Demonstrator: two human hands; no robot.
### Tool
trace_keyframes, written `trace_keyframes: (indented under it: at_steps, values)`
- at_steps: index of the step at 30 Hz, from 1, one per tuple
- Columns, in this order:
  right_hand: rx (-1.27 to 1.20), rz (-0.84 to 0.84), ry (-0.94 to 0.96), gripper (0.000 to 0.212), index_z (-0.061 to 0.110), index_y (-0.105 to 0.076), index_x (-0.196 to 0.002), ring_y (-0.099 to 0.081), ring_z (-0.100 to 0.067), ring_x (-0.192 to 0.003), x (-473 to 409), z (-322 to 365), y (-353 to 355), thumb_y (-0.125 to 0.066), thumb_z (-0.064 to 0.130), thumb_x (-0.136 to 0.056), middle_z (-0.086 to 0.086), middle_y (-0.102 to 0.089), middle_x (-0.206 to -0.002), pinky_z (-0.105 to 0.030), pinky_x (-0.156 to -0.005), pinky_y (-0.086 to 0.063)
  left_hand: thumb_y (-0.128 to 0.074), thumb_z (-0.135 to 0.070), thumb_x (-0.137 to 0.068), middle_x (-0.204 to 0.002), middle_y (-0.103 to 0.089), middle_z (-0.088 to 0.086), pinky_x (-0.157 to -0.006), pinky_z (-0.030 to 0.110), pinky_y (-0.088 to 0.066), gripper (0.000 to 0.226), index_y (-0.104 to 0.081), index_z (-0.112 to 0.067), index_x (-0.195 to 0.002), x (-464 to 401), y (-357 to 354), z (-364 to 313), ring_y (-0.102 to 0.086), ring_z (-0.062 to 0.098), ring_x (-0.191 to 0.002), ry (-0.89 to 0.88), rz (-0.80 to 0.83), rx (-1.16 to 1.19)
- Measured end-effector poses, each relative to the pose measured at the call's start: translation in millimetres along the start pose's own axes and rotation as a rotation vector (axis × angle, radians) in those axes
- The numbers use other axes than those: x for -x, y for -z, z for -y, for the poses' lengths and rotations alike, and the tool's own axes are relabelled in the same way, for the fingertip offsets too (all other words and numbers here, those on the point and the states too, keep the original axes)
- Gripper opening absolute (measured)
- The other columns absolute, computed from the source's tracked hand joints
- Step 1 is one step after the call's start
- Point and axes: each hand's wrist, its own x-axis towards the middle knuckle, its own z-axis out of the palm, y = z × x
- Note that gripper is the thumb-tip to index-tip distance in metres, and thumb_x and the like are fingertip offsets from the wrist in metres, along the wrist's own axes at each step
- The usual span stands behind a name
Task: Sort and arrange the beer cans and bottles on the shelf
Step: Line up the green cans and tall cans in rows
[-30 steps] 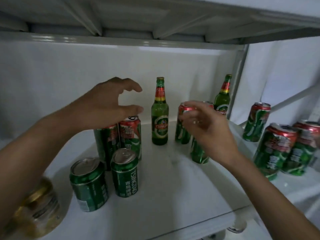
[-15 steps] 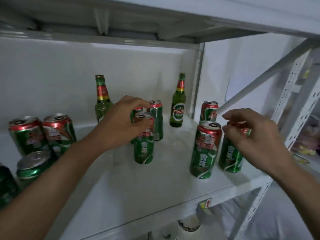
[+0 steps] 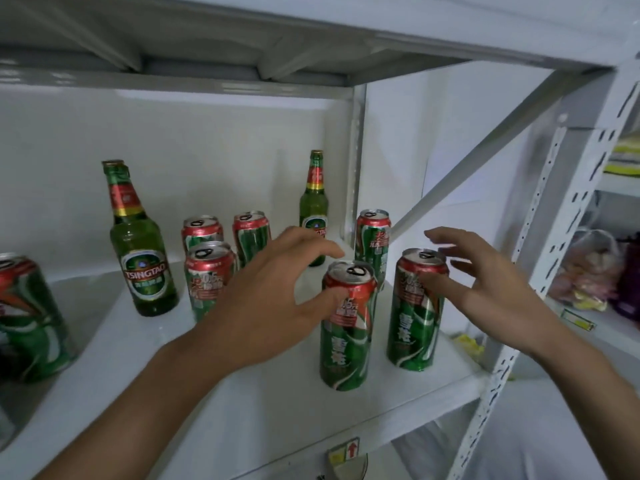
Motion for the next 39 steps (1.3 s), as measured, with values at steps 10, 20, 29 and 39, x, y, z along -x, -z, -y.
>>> trace_keyframes:
  at_steps: [10,20,29,39]
  values:
    - [-0.195,0.133,0.031,0.068,0.048,-0.061,-0.119,-0.069,-0.005,-0.098,-15,-35,-7,-0.086,0.051,-0.056,0.022,-0.070,-0.108,-0.032,-0.078,-0.063,-0.080,-0.054,-0.078,-0.131,-0.056,-0.025,-0.098,0.015,-0.049,0.072,-0.043,-0.050,-0.140,-1,-45,-24,-0.056,-0.007,-0.117,0.300,0.009,0.132]
    - [-0.239,0.127,0.181,0.065,0.053,-0.061,-0.103,-0.068,-0.009,-0.093,-30,-29,-15,-0.096,0.027,-0.055,0.019,-0.067,-0.108,-0.035,-0.080,-0.057,-0.092,-0.032,-0.072,-0.113,-0.072,-0.015,-0.084,0.012,-0.055,0.064,-0.061,-0.026,-0.128,14,-38,-42,-0.068,-0.006,-0.099,0.430,-0.190,0.182]
    - [-0.400,0.173,0.413,0.062,0.038,-0.067,-0.111,-0.069,-0.004,-0.098,-35,43,-40,-0.091,0.040,-0.054,0.020,-0.071,-0.109,-0.034,-0.087,-0.058,-0.092,-0.041,-0.070,-0.111,-0.069,-0.021,-0.080,0.003,-0.048,0.066,-0.063,-0.032,-0.129,61,36,-39,-0.065,-0.014,-0.098,0.534,-0.391,-0.028]
    - [-0.472,0.289,0.482,0.059,0.034,-0.067,-0.108,-0.063,0.016,-0.094,-8,135,-130,-0.097,0.035,-0.057,0.032,-0.065,-0.102,-0.021,-0.086,-0.054,-0.093,-0.042,-0.068,-0.110,-0.072,-0.016,-0.082,0.015,-0.057,0.068,-0.061,-0.034,-0.127,136,116,-17,-0.069,-0.008,-0.092,0.631,-0.450,-0.146]
